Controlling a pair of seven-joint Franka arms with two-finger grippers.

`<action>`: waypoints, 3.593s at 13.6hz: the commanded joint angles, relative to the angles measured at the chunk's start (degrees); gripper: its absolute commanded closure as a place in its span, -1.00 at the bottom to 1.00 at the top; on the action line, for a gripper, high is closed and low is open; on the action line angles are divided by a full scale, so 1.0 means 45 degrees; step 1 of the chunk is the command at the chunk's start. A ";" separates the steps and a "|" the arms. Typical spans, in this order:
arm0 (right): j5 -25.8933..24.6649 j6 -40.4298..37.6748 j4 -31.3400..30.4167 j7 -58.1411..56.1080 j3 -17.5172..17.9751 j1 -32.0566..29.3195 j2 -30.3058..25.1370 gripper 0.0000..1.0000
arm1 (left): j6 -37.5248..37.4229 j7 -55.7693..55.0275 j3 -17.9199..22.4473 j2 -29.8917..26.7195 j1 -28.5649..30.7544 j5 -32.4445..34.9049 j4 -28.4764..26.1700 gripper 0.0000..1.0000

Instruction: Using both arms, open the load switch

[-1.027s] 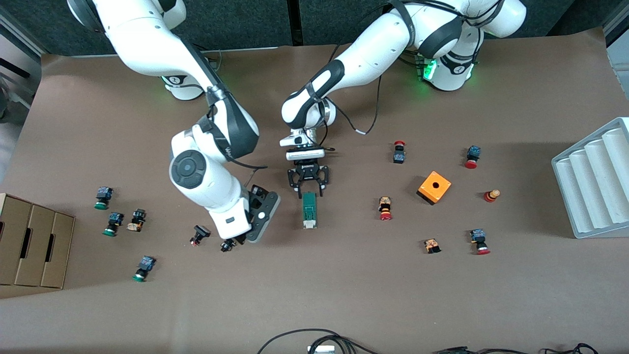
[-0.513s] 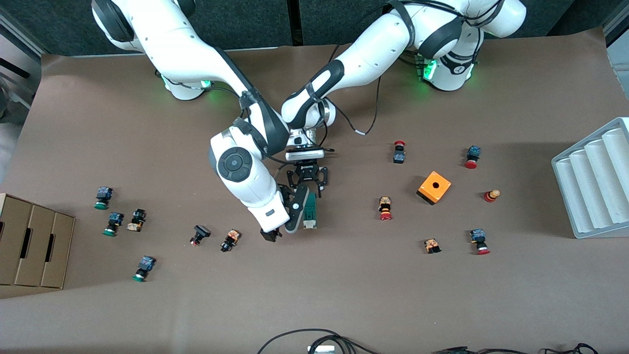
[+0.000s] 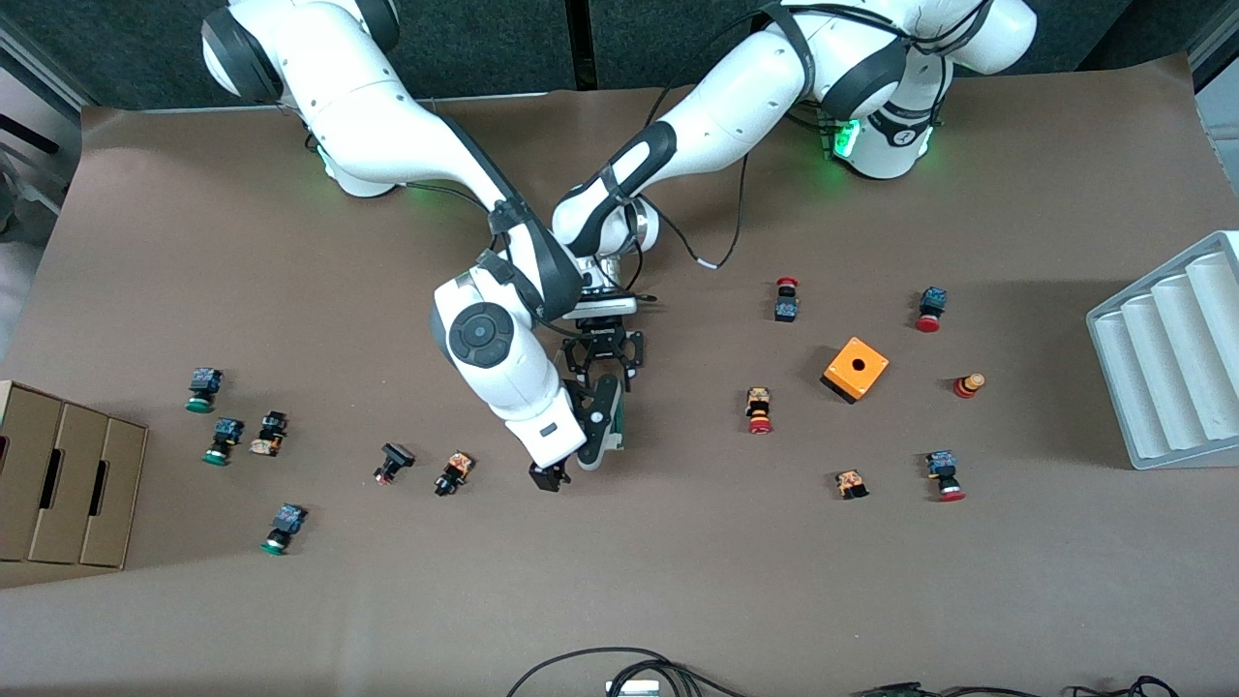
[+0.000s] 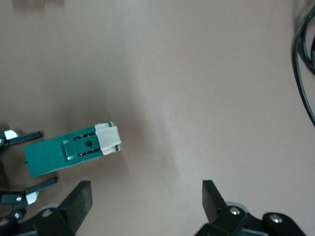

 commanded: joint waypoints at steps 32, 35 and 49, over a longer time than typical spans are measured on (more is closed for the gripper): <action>0.0054 0.1543 0.0921 0.0061 -0.0412 0.1227 0.2191 -0.61 | -0.0416 -0.0583 0.0092 0.0318 -0.0403 0.0219 0.0226 -0.43; 0.0074 0.1563 0.0921 0.0061 -0.0412 0.1227 0.2230 -0.53 | -0.0416 -0.0564 0.0092 0.0318 -0.0403 0.0219 0.0226 -0.43; 0.0464 0.1543 0.0746 0.0041 -0.0510 0.1227 0.2152 -0.19 | -0.0416 -0.0524 0.0092 0.0435 -0.0423 0.0239 0.0245 -0.43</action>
